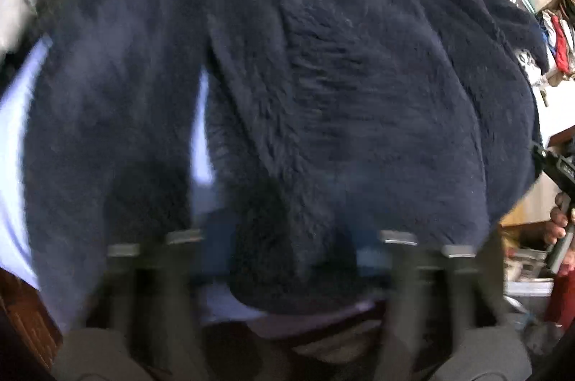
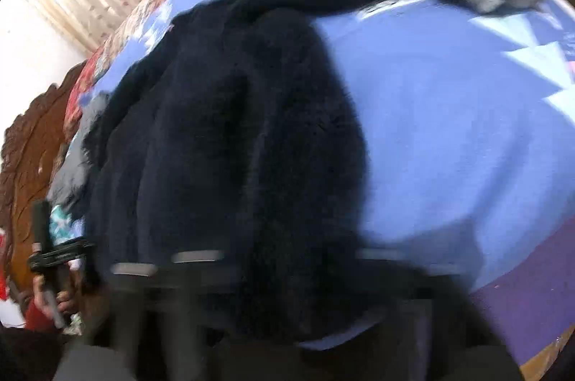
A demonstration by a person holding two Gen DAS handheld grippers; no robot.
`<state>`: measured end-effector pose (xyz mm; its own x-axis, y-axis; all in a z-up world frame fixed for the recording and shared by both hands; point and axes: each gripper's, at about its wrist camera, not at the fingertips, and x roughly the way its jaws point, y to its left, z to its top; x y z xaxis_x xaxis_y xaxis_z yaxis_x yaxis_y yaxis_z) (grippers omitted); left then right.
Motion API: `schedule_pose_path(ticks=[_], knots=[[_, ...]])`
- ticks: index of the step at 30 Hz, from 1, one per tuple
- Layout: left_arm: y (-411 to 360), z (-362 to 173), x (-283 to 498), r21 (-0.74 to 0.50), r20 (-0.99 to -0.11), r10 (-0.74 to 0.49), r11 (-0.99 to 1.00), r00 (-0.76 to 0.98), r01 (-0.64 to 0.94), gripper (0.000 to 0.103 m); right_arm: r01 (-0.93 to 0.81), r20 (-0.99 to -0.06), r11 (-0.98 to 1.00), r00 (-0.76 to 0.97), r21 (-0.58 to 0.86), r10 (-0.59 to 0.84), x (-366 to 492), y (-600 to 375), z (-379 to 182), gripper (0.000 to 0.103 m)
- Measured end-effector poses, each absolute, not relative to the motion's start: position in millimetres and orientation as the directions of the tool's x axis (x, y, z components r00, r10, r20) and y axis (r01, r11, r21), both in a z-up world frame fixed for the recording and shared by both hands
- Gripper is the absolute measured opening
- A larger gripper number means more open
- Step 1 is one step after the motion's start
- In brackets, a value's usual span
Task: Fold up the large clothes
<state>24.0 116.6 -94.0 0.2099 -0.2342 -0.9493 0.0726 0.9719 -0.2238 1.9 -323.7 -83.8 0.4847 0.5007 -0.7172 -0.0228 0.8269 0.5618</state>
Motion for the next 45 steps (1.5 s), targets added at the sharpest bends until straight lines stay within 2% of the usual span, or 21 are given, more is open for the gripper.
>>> schedule_pose_path(ticks=[1,4,6,7,10,12,14,15,17,22,25,27,28,29,32,34,36,38,39,43,45], knots=[[120,-84,19,-0.257,-0.938,-0.267,0.964,0.219,0.074,0.024,-0.046,-0.674,0.804,0.518,0.593,0.527,-3,-327,-66,0.033],[132,-42,-1,-0.397,-0.881,-0.409,0.912,0.238,0.101,0.005,-0.113,-0.582,0.787,0.613,0.606,0.535,-24,-343,-7,0.033],[145,-15,-19,-0.452,-0.845,-0.467,0.884,0.259,0.12,0.005,-0.118,-0.596,0.819,0.629,0.562,0.5,-30,-348,10,0.033],[154,-11,-26,-0.456,-0.844,-0.468,0.883,0.261,0.107,0.005,-0.102,-0.635,0.847,0.616,0.521,0.465,-29,-348,7,0.033],[169,-35,-29,-0.43,-0.877,-0.424,0.902,0.226,0.023,0.005,0.025,-0.781,0.889,0.49,0.457,0.388,-16,-344,-52,0.036],[176,-69,-25,-0.42,-0.898,-0.406,0.906,0.17,-0.058,0.007,0.159,-0.873,0.907,0.379,0.389,0.308,-14,-347,-99,0.051],[181,-101,-24,-0.365,-0.929,-0.354,0.922,0.105,-0.126,0.009,0.231,-0.838,0.858,0.432,0.459,0.332,-23,-356,-110,0.057],[183,-107,-25,-0.334,-0.942,-0.325,0.932,0.086,-0.139,0.009,0.25,-0.831,0.847,0.449,0.469,0.328,-25,-359,-106,0.063],[190,-111,-29,-0.329,-0.944,-0.321,0.934,0.074,-0.142,0.009,0.247,-0.829,0.873,0.495,0.42,0.259,-30,-362,-88,0.074],[210,-73,-39,-0.355,-0.922,-0.331,0.93,0.202,-0.098,0.009,0.248,-0.774,0.893,0.614,0.376,0.155,-29,-374,-38,0.077],[229,-51,-46,-0.306,-0.914,-0.266,0.947,0.305,-0.093,0.01,0.127,-0.699,0.893,0.673,0.432,0.242,-12,-349,-15,0.077],[244,-47,-52,-0.262,-0.915,-0.212,0.959,0.343,-0.108,0.018,-0.007,-0.676,0.906,0.663,0.424,0.322,3,-312,-2,0.077],[253,-44,-54,-0.24,-0.914,-0.18,0.962,0.362,-0.127,0.025,-0.085,-0.676,0.915,0.647,0.394,0.352,8,-284,1,0.077],[257,-45,-58,-0.232,-0.914,-0.166,0.962,0.372,-0.142,0.027,-0.139,-0.68,0.919,0.633,0.37,0.37,14,-263,2,0.077],[271,-45,-66,-0.248,-0.908,-0.157,0.949,0.388,-0.196,0.028,-0.334,-0.703,0.895,0.558,0.295,0.441,22,-172,-10,0.077],[286,-46,-72,-0.259,-0.907,-0.156,0.939,0.391,-0.225,0.028,-0.412,-0.717,0.859,0.494,0.305,0.492,22,-130,-28,0.076],[294,-50,-83,-0.26,-0.907,-0.152,0.935,0.392,-0.24,0.028,-0.446,-0.751,0.829,0.403,0.338,0.523,29,-93,-58,0.076],[308,-52,-92,-0.264,-0.908,-0.15,0.93,0.392,-0.256,0.028,-0.421,-0.835,0.836,0.261,0.352,0.483,36,-67,-102,0.076],[314,-53,-96,-0.267,-0.907,-0.149,0.927,0.395,-0.263,0.028,-0.419,-0.851,0.845,0.253,0.333,0.461,32,-61,-111,0.076],[325,-59,-106,-0.291,-0.899,-0.152,0.909,0.412,-0.299,0.028,-0.454,-0.85,0.854,0.318,0.253,0.42,28,-62,-86,0.076],[331,-63,-107,-0.31,-0.893,-0.164,0.899,0.418,-0.31,0.029,-0.459,-0.801,0.847,0.383,0.266,0.46,25,-68,-59,0.076]])
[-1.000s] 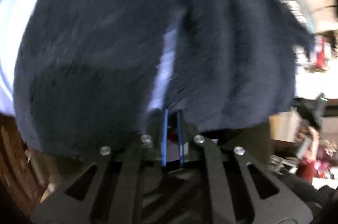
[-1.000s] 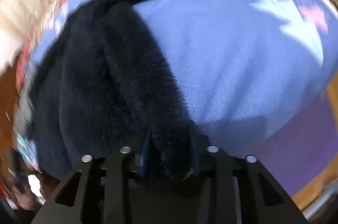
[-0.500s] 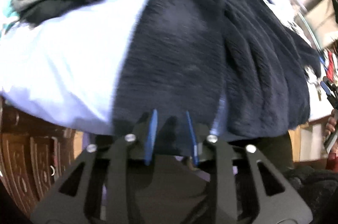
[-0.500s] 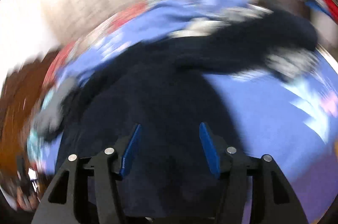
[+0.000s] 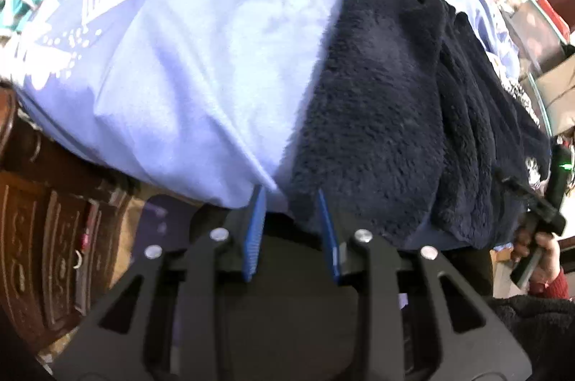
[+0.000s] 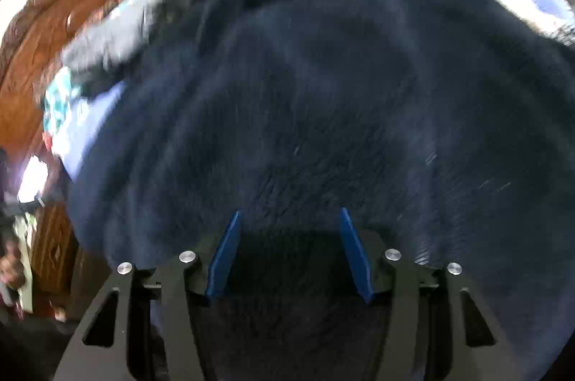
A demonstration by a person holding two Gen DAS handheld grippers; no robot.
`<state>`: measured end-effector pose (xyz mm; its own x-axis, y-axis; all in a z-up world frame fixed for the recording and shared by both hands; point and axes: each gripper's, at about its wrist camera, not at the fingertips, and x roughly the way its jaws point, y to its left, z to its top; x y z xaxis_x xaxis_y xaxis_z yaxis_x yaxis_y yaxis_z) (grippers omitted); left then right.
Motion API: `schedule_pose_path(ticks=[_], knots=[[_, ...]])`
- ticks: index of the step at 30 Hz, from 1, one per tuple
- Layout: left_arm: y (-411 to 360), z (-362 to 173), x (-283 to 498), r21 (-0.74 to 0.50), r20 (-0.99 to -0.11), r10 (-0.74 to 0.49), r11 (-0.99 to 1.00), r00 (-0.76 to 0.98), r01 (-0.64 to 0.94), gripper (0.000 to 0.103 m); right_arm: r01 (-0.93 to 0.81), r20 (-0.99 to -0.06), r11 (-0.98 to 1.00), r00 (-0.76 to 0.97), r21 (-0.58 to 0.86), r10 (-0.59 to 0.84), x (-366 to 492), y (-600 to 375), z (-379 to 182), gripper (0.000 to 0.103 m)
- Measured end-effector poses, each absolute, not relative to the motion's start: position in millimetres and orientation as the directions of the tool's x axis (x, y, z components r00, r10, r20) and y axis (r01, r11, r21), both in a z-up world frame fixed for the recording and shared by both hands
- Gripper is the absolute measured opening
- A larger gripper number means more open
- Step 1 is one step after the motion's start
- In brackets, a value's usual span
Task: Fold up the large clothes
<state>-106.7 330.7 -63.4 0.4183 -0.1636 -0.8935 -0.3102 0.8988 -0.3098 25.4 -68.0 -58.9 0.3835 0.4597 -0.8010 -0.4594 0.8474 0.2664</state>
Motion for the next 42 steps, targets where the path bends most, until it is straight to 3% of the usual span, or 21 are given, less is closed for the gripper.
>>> schedule_pose_path(ticks=[3,8,16,18,19,20,21,26,31,33,37,39,40,42], knots=[[334,-68,-103,-0.339,-0.882,-0.184,0.887,0.434,-0.313,0.029,-0.552,-0.73,0.771,0.377,0.317,0.57,13,-55,-21,0.076],[338,-69,-99,-0.377,-0.863,-0.212,0.875,0.459,-0.303,0.029,-0.639,-0.695,0.582,0.1,0.503,0.712,7,9,-28,0.076],[358,-65,-117,-0.379,-0.859,-0.187,0.859,0.477,-0.345,0.029,-0.422,-0.687,0.58,-0.158,0.697,0.709,41,77,-104,0.076],[366,-64,-122,-0.374,-0.861,-0.175,0.854,0.477,-0.363,0.029,-0.445,-0.702,0.583,-0.165,0.68,0.693,39,95,-104,0.072],[368,-63,-124,-0.372,-0.862,-0.168,0.85,0.477,-0.372,0.029,-0.476,-0.706,0.571,-0.168,0.669,0.688,39,100,-99,0.045],[371,-62,-125,-0.371,-0.863,-0.165,0.849,0.478,-0.377,0.029,-0.495,-0.7,0.55,-0.185,0.673,0.69,38,102,-90,0.035],[373,-60,-126,-0.37,-0.862,-0.16,0.846,0.48,-0.383,0.029,-0.505,-0.679,0.52,-0.199,0.689,0.706,40,101,-77,0.033],[376,-49,-115,-0.357,-0.858,-0.14,0.855,0.494,-0.377,0.029,-0.687,-0.665,0.403,-0.156,0.604,0.731,43,80,13,0.032],[363,-26,-73,-0.35,-0.831,-0.14,0.884,0.539,-0.31,0.029,-0.835,-0.765,0.427,0.01,0.349,0.644,53,22,76,0.032],[355,-13,-48,-0.347,-0.817,-0.148,0.898,0.557,-0.27,0.029,-0.847,-0.806,0.457,0.059,0.273,0.59,57,3,75,0.032],[303,27,40,-0.273,-0.779,-0.17,0.958,0.604,-0.083,0.029,-0.815,-0.816,0.488,0.034,0.312,0.578,55,-12,41,0.032],[270,38,88,-0.215,-0.781,-0.183,0.976,0.598,0.019,0.039,-0.795,-0.806,0.491,0.005,0.356,0.592,49,-8,16,0.032],[257,39,108,-0.201,-0.787,-0.193,0.978,0.585,0.053,0.052,-0.787,-0.798,0.488,-0.009,0.378,0.603,46,-11,6,0.032],[223,31,163,-0.161,-0.823,-0.193,0.981,0.534,0.107,0.054,-0.774,-0.782,0.489,-0.013,0.402,0.623,37,-2,-12,0.032]])
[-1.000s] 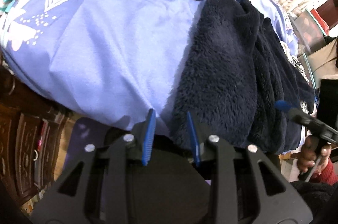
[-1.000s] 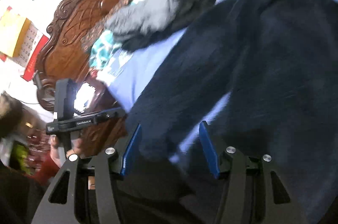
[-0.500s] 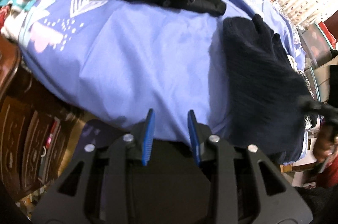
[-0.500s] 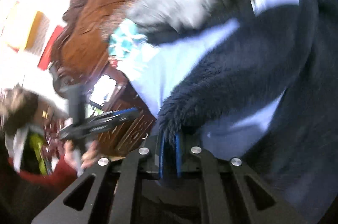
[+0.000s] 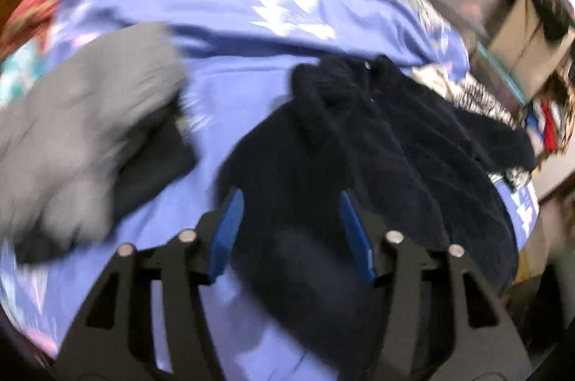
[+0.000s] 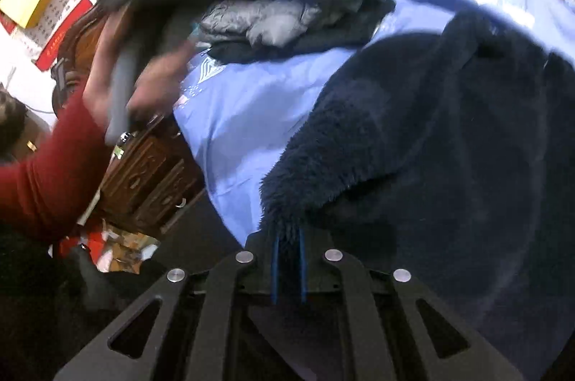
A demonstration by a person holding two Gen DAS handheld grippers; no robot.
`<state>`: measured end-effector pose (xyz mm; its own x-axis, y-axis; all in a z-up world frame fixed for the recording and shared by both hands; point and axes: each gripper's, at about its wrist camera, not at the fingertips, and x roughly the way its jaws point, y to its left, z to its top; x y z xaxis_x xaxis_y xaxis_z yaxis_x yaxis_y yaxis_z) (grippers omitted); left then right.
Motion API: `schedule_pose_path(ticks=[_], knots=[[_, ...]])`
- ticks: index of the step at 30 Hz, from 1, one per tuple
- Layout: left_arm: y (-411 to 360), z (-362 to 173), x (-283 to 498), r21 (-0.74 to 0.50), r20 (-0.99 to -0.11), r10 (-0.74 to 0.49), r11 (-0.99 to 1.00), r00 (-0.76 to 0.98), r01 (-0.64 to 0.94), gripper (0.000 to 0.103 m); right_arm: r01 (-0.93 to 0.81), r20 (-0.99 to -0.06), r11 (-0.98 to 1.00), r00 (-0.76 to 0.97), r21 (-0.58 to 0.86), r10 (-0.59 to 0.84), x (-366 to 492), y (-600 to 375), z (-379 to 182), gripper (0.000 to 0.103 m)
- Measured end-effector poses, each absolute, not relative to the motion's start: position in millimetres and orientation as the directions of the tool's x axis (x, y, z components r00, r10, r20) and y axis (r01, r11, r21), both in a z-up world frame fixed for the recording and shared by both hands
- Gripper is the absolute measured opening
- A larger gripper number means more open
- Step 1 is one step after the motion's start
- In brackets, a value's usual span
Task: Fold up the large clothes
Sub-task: 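Grasp the fleece with the right gripper and pull it flat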
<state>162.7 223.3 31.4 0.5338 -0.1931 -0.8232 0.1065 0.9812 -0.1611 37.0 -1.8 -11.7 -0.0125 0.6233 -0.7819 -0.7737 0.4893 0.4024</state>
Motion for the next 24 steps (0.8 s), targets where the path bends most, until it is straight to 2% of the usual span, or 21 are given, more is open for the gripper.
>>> schedule_pose_path(ticks=[4,7,10,11,12,13,16,19,24], knots=[[176,-1,247,-0.066,-0.9,-0.127,0.985,0.417,0.158,0.055,-0.736,-0.727,0.483,-0.017,0.474,0.686,31,-2,-22,0.032],[162,-19,286,-0.117,-0.926,-0.169,0.978,0.337,0.171,0.055,-0.737,-0.717,0.474,-0.02,0.482,0.697,32,-2,-23,0.032],[158,-30,305,-0.094,-0.947,-0.133,0.985,0.293,0.142,0.054,-0.753,-0.72,0.468,-0.011,0.462,0.694,34,-2,-19,0.032],[159,-36,310,-0.056,-0.957,-0.09,0.99,0.277,0.13,0.03,-0.75,-0.711,0.465,-0.011,0.471,0.703,37,-10,-13,0.031],[160,-40,316,-0.017,-0.964,-0.049,0.992,0.261,0.122,0.016,-0.748,-0.704,0.463,-0.009,0.477,0.71,41,-13,-7,0.031],[166,-43,321,0.015,-0.969,-0.012,0.994,0.246,0.11,0.009,-0.749,-0.699,0.464,0.001,0.473,0.715,45,-20,2,0.031],[183,-31,326,0.04,-0.957,0.017,0.996,0.289,0.075,0.007,-0.775,-0.701,0.505,0.114,0.38,0.704,64,-57,44,0.031],[207,-6,335,-0.029,-0.945,-0.029,1.0,0.327,0.007,0.006,-0.757,-0.704,0.602,0.282,0.254,0.651,97,-104,93,0.03],[222,21,355,-0.176,-0.916,-0.14,0.982,0.375,-0.062,0.006,-0.603,-0.71,0.795,0.588,-0.068,0.386,181,-160,138,0.03]])
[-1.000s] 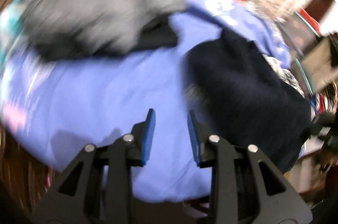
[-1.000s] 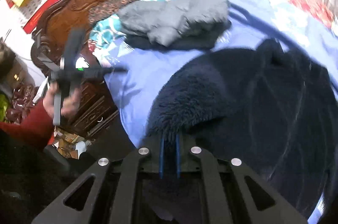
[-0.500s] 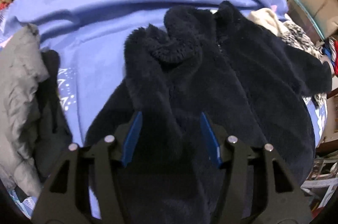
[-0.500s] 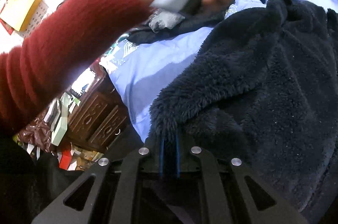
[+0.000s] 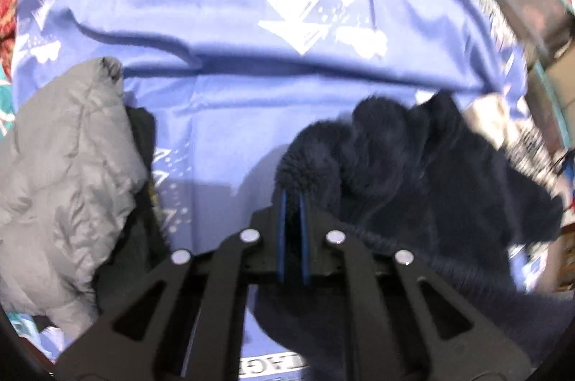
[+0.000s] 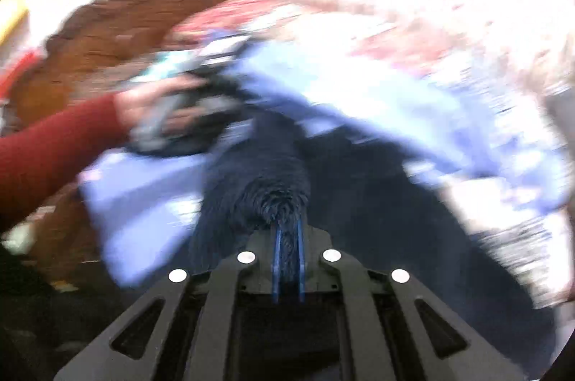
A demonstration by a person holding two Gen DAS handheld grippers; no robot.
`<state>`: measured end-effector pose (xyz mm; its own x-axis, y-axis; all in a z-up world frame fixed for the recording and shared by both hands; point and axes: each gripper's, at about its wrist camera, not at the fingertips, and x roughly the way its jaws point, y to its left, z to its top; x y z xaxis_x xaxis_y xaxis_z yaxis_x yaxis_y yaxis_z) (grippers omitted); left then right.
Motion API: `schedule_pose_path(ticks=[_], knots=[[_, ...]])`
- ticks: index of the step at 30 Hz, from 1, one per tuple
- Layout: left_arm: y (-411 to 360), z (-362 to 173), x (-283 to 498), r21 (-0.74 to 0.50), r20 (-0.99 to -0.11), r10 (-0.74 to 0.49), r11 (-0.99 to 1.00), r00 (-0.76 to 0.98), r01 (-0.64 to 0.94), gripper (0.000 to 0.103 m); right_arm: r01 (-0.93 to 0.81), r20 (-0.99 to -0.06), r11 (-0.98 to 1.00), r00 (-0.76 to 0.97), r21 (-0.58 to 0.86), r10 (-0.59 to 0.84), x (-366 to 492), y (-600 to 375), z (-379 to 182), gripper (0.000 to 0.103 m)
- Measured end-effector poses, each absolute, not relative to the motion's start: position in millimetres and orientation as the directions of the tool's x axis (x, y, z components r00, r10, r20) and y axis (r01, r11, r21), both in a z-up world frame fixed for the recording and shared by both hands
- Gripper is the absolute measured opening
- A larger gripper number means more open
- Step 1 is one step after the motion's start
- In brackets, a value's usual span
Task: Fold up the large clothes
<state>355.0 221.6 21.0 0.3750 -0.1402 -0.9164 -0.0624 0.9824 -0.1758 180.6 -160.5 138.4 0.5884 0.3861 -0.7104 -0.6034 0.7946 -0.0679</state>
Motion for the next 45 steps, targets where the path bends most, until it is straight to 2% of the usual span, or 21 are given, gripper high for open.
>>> schedule_pose_path(ticks=[4,6,8,10,11,13,16,20,23,25,26,29,30,32,34,35,37,38,40,43,45], knots=[[202,14,374,-0.176,-0.914,-0.128,0.98,0.385,-0.093,0.01,-0.442,-0.739,0.871,0.657,-0.216,0.15,282,-177,88,0.032],[189,-1,381,-0.152,-0.925,-0.095,0.98,0.369,-0.13,0.025,-0.325,-0.776,0.919,0.63,-0.224,0.033,327,-189,43,0.047],[183,-16,381,-0.168,-0.933,-0.118,0.978,0.34,-0.123,0.03,-0.17,-0.813,0.97,0.581,-0.172,-0.042,355,-212,6,0.05],[182,-25,373,-0.165,-0.932,-0.123,0.981,0.341,-0.097,0.032,0.003,-0.801,0.996,0.594,0.09,0.071,357,-257,-15,0.052],[185,-26,370,-0.161,-0.929,-0.12,0.983,0.351,-0.088,0.038,0.062,-0.779,0.977,0.615,0.203,0.123,352,-276,-21,0.057],[198,-26,360,-0.197,-0.913,-0.151,0.977,0.378,-0.086,0.045,0.122,-0.752,0.937,0.635,0.327,0.18,343,-305,-31,0.059],[224,-13,344,-0.264,-0.87,-0.184,0.957,0.458,-0.117,0.045,0.099,-0.707,0.905,0.662,0.413,0.25,330,-325,-33,0.06],[240,-1,320,-0.387,-0.794,-0.247,0.91,0.555,-0.149,0.045,0.065,-0.707,0.879,0.623,0.472,0.334,331,-321,-46,0.064],[218,-13,309,-0.393,-0.798,-0.281,0.914,0.533,-0.107,0.045,0.093,-0.729,0.861,0.582,0.501,0.361,354,-312,-62,0.066],[188,-30,309,-0.35,-0.827,-0.283,0.935,0.486,-0.052,0.045,0.088,-0.724,0.827,0.54,0.555,0.428,360,-299,-70,0.06],[179,-38,311,-0.326,-0.842,-0.273,0.945,0.465,-0.036,0.045,0.058,-0.706,0.823,0.55,0.565,0.447,359,-294,-64,0.032],[159,-65,318,-0.211,-0.897,-0.18,0.977,0.404,-0.033,0.045,-0.029,-0.605,0.821,0.662,0.57,0.443,341,-303,-22,0.032],[156,-77,322,-0.142,-0.917,-0.114,0.989,0.382,-0.045,0.045,-0.019,-0.607,0.843,0.685,0.537,0.402,336,-309,-15,0.032],[154,-94,327,-0.082,-0.932,-0.06,0.996,0.357,-0.046,0.045,0.07,-0.736,0.917,0.621,0.393,0.269,341,-318,-30,0.033],[150,-100,328,-0.059,-0.934,-0.043,0.998,0.356,-0.035,0.045,0.139,-0.864,0.939,0.451,0.314,0.222,350,-322,-72,0.041],[144,-100,328,-0.026,-0.932,-0.014,0.999,0.363,-0.027,0.045,0.16,-0.886,0.938,0.409,0.306,0.219,348,-326,-86,0.05],[135,-93,324,0.005,-0.928,0.008,1.0,0.372,-0.01,0.045,0.193,-0.835,0.914,0.505,0.358,0.22,336,-337,-78,0.061],[131,-86,320,-0.003,-0.924,-0.004,1.0,0.382,0.003,0.045,0.217,-0.783,0.891,0.586,0.399,0.208,325,-344,-65,0.075],[131,-72,311,-0.03,-0.916,-0.039,0.999,0.4,0.027,0.045,0.22,-0.702,0.862,0.684,0.457,0.197,306,-350,-47,0.083],[149,-42,280,-0.13,-0.885,-0.135,0.991,0.446,0.043,0.046,0.19,-0.655,0.834,0.715,0.518,0.243,281,-355,-31,0.086],[167,-27,251,-0.189,-0.859,-0.188,0.981,0.477,0.048,0.054,0.124,-0.618,0.823,0.723,0.554,0.307,256,-352,-23,0.086]])
